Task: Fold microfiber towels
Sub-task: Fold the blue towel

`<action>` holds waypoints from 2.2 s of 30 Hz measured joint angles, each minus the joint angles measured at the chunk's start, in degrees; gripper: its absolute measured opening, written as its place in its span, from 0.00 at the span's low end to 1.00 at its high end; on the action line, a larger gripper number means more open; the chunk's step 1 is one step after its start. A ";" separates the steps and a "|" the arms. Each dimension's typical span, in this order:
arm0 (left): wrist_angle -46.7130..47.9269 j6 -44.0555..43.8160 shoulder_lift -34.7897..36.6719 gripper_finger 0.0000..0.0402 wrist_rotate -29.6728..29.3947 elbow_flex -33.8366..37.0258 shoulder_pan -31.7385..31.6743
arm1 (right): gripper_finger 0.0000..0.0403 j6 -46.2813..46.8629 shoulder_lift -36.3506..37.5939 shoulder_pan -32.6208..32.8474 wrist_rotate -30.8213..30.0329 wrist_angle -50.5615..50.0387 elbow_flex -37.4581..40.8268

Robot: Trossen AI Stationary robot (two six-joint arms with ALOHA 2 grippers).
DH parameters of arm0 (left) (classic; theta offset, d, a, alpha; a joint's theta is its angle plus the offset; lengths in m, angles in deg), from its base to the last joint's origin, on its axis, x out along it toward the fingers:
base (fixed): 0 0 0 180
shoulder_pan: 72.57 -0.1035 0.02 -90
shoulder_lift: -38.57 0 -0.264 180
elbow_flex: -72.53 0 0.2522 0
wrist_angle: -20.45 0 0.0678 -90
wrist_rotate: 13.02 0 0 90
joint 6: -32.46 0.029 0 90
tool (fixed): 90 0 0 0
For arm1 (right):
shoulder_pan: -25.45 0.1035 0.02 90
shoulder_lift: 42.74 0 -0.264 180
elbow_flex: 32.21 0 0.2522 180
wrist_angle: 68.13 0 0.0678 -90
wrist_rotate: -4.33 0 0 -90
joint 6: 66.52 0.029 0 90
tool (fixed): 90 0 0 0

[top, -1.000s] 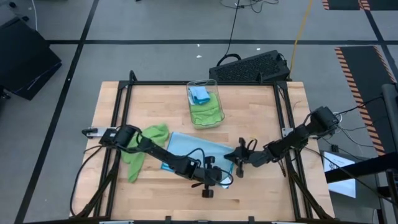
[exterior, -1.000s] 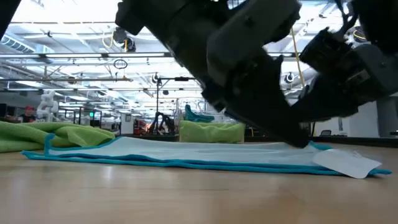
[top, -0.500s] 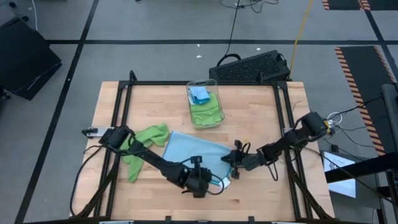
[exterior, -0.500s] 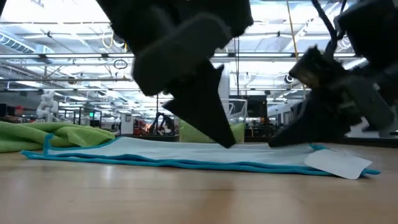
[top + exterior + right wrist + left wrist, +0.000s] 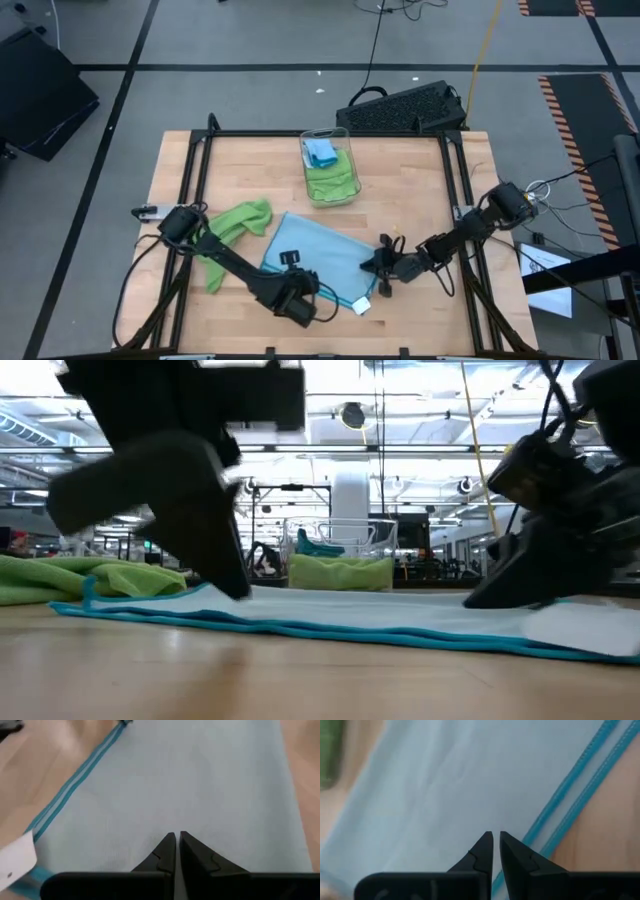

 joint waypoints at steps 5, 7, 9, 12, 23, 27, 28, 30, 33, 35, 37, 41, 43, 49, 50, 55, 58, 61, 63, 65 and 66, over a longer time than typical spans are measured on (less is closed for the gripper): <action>2.16 -1.09 3.21 0.09 -4.13 -0.02 2.61 | 0.04 0.29 5.81 1.72 2.14 -9.78 0.10; 2.70 -1.27 4.30 0.09 -6.03 -0.03 3.68 | 0.04 0.17 8.88 2.41 2.42 -14.16 0.16; 5.30 -1.47 4.93 0.09 -7.19 -0.09 4.55 | 0.04 -0.02 11.76 2.73 2.56 -17.27 0.39; 9.92 -1.72 4.99 0.11 -6.05 0.01 5.50 | 0.04 -0.04 16.81 3.68 2.18 -19.48 0.42; 14.35 8.74 4.90 0.52 -2.07 9.70 9.11 | 0.04 -0.68 24.02 7.09 1.06 -19.27 0.32; 12.05 11.50 5.23 0.55 -0.92 12.67 8.65 | 0.04 -0.49 23.40 7.26 0.98 -19.30 0.29; 11.92 11.98 5.23 0.54 -0.65 12.81 8.43 | 0.04 -0.46 23.39 7.26 0.99 -19.23 0.30; 11.62 12.92 5.21 0.51 -0.46 12.74 8.12 | 0.04 -0.46 23.41 7.28 0.93 -18.90 0.30; 11.48 14.82 5.42 0.46 -0.26 12.26 7.72 | 0.04 -1.35 23.41 7.28 0.91 -18.85 0.30; 11.06 16.33 5.45 0.44 -0.24 12.32 7.24 | 0.04 -1.82 23.43 7.28 0.91 -18.75 0.29; 10.77 17.62 5.45 0.42 -0.39 12.48 6.58 | 0.04 -2.25 23.41 7.28 0.88 -18.87 0.28; 10.72 18.79 5.47 0.45 -1.43 12.77 4.87 | 0.04 -3.16 23.41 7.28 0.82 -18.66 0.28; 10.42 20.46 5.47 0.47 -1.75 12.81 4.29 | 0.04 -3.21 23.41 7.28 0.82 -18.65 0.26; 8.53 26.69 5.65 0.51 1.49 12.81 2.81 | 0.04 -3.17 23.41 7.33 0.82 -18.84 0.25; 8.45 26.77 5.65 0.50 1.67 12.81 2.64 | 0.04 -3.23 23.43 7.33 0.82 -18.83 0.25; 8.16 27.37 5.60 0.37 3.04 12.76 2.03 | 0.04 -3.87 23.43 7.33 0.71 -18.84 0.25; 7.58 28.26 5.55 0.25 3.48 12.81 2.01 | 0.04 -3.77 23.43 7.33 0.60 -18.84 0.25; 7.06 28.25 5.42 0.13 3.47 12.81 1.96 | 0.04 -2.89 23.42 7.34 -2.03 -18.82 0.25; 6.72 27.41 5.36 0.05 3.45 12.83 1.94 | 0.04 -1.53 23.11 7.33 -3.79 -18.54 0.25; 6.33 26.05 5.36 0.02 3.37 12.83 1.88 | 0.04 -0.41 22.50 7.33 -5.14 -17.58 0.25; 6.07 25.19 5.36 0.03 3.27 12.83 1.85 | 0.04 0.16 22.22 7.33 -5.36 -17.04 0.25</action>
